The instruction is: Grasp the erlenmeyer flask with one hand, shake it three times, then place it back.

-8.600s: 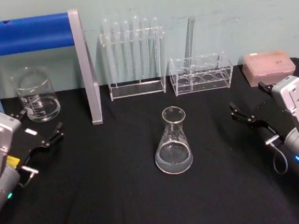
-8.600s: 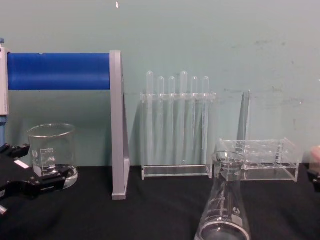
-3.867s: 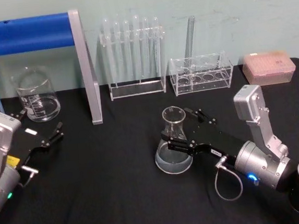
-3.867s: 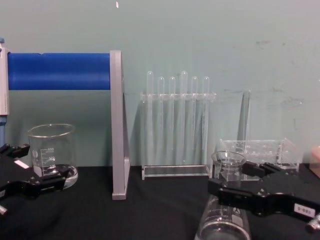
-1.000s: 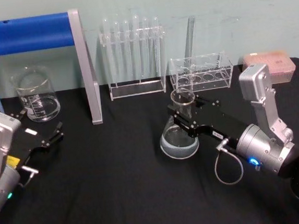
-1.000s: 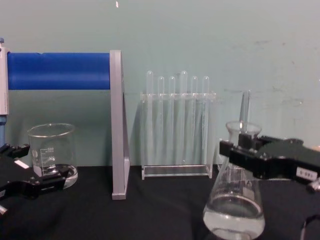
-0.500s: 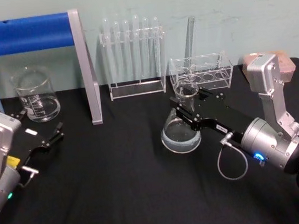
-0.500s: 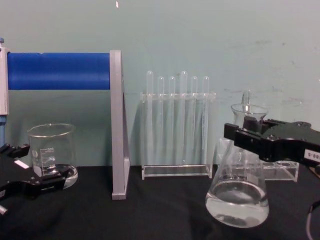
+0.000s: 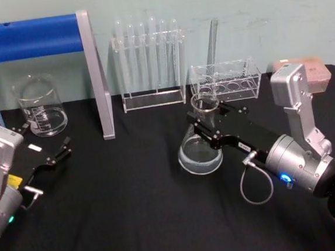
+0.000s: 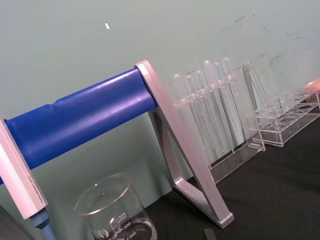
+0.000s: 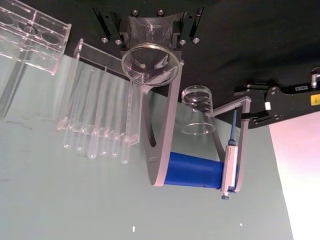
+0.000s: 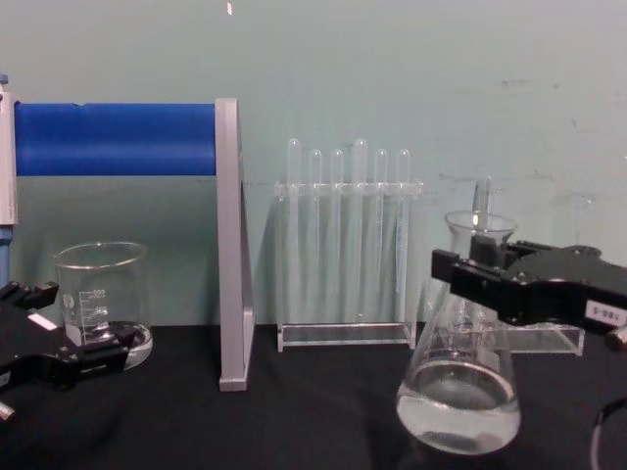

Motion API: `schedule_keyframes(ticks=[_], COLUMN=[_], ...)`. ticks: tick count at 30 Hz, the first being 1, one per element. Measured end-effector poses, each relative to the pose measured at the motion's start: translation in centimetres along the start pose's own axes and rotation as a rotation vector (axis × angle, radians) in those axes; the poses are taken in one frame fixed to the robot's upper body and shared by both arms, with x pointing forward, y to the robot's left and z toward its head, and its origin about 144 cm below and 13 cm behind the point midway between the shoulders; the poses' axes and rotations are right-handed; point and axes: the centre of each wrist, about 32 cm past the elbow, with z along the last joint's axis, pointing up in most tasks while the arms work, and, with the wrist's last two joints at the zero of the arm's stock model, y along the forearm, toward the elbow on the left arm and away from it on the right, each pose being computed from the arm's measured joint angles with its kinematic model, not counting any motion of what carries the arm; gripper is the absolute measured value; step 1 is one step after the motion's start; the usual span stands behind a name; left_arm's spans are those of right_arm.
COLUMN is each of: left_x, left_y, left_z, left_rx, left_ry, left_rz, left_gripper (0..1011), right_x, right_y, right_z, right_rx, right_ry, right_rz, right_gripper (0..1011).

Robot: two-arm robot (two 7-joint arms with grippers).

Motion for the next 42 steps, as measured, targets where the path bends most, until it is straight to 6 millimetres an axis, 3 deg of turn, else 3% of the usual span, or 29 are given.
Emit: schedule_keyframes(ticks=[23,33,42], left_x=[0.0,0.0,0.0], left_y=[0.0,0.0,0.0], left_z=[0.0,0.0,0.0], left_rx=[0.000,0.000,0.000], left_ry=[0.000,0.000,0.000], left_rz=[0.000,0.000,0.000], left_gripper=[1001,1001,1001], right_x=[-4.4,-5.1,-4.4], right_y=[0.8,0.6,0.7], right_z=[0.2,0.2,0.1], right_rx=[0.001,0.004,0.007], right_ry=[-0.017,-0.024,-0.028], right_rz=[0.205,0.282,0.224], right_gripper=[456,456,456])
